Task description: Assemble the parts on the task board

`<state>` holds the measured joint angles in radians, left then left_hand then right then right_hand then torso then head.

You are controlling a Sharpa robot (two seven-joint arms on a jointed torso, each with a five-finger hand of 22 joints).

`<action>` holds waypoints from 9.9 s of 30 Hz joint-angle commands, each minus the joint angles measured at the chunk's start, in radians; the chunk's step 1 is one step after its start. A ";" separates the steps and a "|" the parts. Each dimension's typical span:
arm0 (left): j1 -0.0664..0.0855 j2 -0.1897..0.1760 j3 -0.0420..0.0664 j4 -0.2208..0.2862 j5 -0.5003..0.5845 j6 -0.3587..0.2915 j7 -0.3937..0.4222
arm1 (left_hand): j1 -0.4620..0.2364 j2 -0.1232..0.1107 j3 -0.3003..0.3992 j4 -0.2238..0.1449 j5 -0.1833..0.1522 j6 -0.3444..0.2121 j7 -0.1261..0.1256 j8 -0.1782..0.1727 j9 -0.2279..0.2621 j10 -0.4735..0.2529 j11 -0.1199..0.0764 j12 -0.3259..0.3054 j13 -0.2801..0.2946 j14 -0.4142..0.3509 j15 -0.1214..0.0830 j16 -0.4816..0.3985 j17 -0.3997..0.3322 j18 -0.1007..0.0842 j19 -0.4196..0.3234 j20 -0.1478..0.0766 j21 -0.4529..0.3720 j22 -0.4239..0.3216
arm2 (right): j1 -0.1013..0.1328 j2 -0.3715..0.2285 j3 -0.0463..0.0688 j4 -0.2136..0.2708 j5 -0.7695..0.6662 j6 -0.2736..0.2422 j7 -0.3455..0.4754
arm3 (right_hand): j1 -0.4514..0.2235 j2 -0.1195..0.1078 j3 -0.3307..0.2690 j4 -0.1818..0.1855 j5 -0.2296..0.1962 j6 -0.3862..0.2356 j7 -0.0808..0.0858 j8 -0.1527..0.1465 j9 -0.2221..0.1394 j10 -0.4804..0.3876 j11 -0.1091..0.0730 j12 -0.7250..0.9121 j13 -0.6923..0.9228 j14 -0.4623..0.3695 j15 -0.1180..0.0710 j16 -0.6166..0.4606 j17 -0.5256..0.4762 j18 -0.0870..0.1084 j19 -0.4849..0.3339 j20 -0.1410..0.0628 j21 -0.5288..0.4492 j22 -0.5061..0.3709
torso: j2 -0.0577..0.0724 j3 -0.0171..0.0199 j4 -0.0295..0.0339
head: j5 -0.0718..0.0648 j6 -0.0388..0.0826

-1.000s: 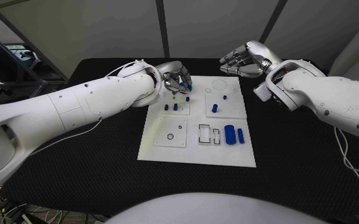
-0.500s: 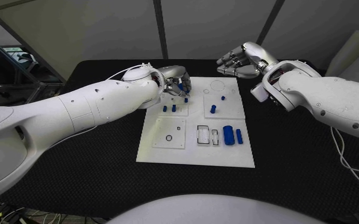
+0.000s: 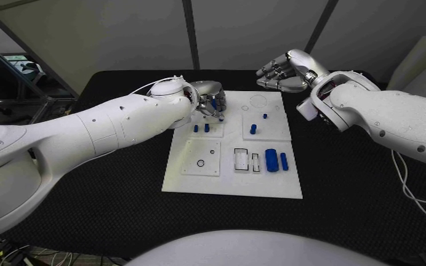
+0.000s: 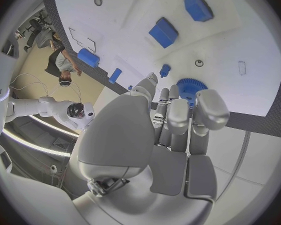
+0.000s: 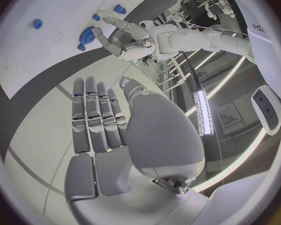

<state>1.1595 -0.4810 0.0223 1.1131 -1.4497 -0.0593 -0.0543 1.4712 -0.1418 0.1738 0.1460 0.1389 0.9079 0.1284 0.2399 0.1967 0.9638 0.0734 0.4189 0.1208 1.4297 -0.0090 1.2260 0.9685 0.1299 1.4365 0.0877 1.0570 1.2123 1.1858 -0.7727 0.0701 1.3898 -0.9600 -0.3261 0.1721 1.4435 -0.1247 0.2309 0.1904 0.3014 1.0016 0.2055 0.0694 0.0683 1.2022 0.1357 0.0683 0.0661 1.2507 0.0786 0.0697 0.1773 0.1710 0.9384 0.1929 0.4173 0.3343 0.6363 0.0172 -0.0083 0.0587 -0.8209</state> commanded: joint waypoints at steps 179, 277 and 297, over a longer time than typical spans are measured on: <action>-0.036 -0.115 0.056 0.066 0.030 0.092 -0.049 | -0.049 -0.034 0.279 -0.114 -0.004 0.054 0.018 -0.130 -0.081 0.155 0.001 -0.166 -0.029 0.014 0.000 0.045 -0.052 -0.048 0.023 -0.001 0.123 0.117 | 0.001 0.002 0.001 -0.001 -0.001 0.015 0.003 | -0.006 0.009 -0.002 -0.005 0.009 -0.003 -0.002 0.000 0.000 -0.010 -0.001 -0.001 0.000 -0.001 0.007 -0.005 -0.004 0.011 0.011 0.001 -0.014 -0.008 | -0.001 0.0004 -0.0001 | 0.008 -0.002; -0.071 -0.382 0.099 0.354 1.315 -0.185 0.407 | -0.057 0.017 0.212 -0.123 -0.004 0.097 0.037 -0.084 -0.101 0.106 0.020 -0.078 0.014 -0.257 0.022 -0.250 -0.537 0.053 -0.246 0.022 -0.511 -0.246 | -0.098 0.054 -0.012 -0.047 -0.791 0.191 -0.300 | 0.019 -0.001 0.134 -0.094 -0.091 0.055 -0.046 0.008 0.005 -0.033 -0.044 0.011 0.000 0.253 -0.076 0.999 0.746 -0.091 0.412 -0.083 0.894 0.882 | -0.001 -0.0004 0.0004 | -0.081 0.027; -0.071 -0.377 0.099 0.349 1.315 -0.173 0.400 | -0.059 0.017 0.210 -0.123 -0.004 0.094 0.038 -0.084 -0.102 0.101 0.022 -0.076 0.014 -0.260 0.023 -0.251 -0.539 0.052 -0.247 0.022 -0.515 -0.249 | -0.110 0.062 -0.012 -0.054 -0.808 0.170 -0.328 | 0.017 0.040 0.188 -0.112 -0.121 0.110 -0.058 0.022 0.012 0.027 -0.060 0.017 0.007 0.251 -0.086 1.100 0.829 -0.110 0.458 -0.090 0.975 0.983 | -0.001 -0.0003 -0.0002 | -0.080 0.023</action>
<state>1.0868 -0.8595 0.1209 1.4624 -0.1402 -0.2400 0.3315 1.4175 -0.1326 0.3862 0.0246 0.1389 1.0060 0.1625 0.1521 0.0956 1.0722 0.0971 0.3368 0.1336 1.1774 0.0144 0.9798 0.4307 0.2011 1.1950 0.1110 0.5480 0.9650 1.0823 -0.7105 0.0634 1.3361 -1.7527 -0.1617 -0.1382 1.4592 -0.0947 0.4131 0.0774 0.1841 1.1062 0.1460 0.0867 0.0780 1.2230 0.0761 0.0837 0.0710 1.4668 -0.0021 1.1637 1.0053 0.0690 1.3889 0.1001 1.3891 1.3082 0.6355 0.0168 -0.0087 -0.0202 -0.7984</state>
